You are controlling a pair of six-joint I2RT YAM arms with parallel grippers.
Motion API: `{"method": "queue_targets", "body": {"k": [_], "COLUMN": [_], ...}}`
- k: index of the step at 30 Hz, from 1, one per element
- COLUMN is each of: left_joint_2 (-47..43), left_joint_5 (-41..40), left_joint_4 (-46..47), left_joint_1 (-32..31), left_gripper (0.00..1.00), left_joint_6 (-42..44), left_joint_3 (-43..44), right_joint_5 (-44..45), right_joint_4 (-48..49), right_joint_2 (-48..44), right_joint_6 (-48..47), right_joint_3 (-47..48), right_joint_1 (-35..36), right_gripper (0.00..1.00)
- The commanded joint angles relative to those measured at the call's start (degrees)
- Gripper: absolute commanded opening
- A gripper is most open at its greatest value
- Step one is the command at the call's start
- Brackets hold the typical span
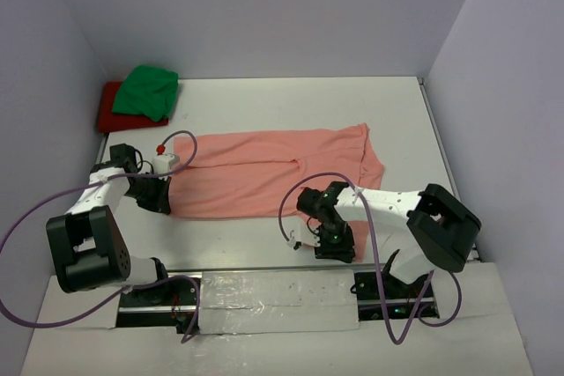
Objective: Fold and stack the t-shirts
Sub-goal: Fold the tshirt
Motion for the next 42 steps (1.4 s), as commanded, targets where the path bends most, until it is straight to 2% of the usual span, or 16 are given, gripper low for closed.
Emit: {"method": "queue_targets", "body": {"k": [1, 5, 13, 17, 21, 23, 26, 28, 31, 35, 38, 42], "left_joint_2": [0.1, 0.2, 0.8, 0.9, 0.4, 0.1, -0.1, -0.2, 0.0, 0.0, 0.0, -0.2], "left_joint_5": [1.0, 0.7, 0.9, 1.1, 0.9, 0.8, 0.6, 0.6, 0.6, 0.6, 0.5, 0.5], "left_joint_4": [-0.2, 0.1, 0.4, 0.3, 0.1, 0.0, -0.4, -0.5, -1.1, -1.4, -1.4, -1.0], "left_joint_1": [0.3, 0.2, 0.3, 0.2, 0.2, 0.2, 0.2, 0.2, 0.2, 0.2, 0.2, 0.3], "left_gripper": [0.0, 0.0, 0.0, 0.0, 0.0, 0.0, 0.0, 0.0, 0.0, 0.0, 0.0, 0.0], "left_joint_6": [1.0, 0.9, 0.6, 0.4, 0.4, 0.4, 0.5, 0.4, 0.6, 0.5, 0.5, 0.4], "left_joint_3": [1.7, 1.5, 1.9, 2.2, 2.1, 2.0, 2.2, 2.4, 2.9, 3.3, 3.3, 3.1], "right_joint_5": [-0.9, -0.3, 1.7, 2.6, 3.8, 4.1, 3.9, 2.7, 0.0, -0.4, 0.3, 1.3], "right_joint_4": [2.2, 4.7, 7.4, 7.7, 8.9, 9.5, 9.9, 9.1, 8.0, 7.8, 8.3, 8.5], "right_joint_2": [0.8, 1.5, -2.9, -3.9, -4.0, -3.7, -3.3, -3.3, -2.8, -0.6, -0.9, -0.4], "right_joint_6": [-0.9, -0.2, 1.4, 1.9, 2.4, 2.8, 2.7, 2.0, 0.6, -0.3, 0.3, 1.5], "right_joint_3": [1.3, 0.0, -2.2, -2.7, -3.4, -4.1, -3.9, -3.6, -3.0, -2.6, -2.9, -2.9], "right_joint_1": [-0.2, -0.3, -0.3, -0.3, -0.3, -0.3, -0.2, 0.0, 0.3, 0.4, 0.4, 0.4], "right_gripper": [0.47, 0.46, 0.43, 0.33, 0.19, 0.17, 0.27, 0.38, 0.46, 0.46, 0.37, 0.32]}}
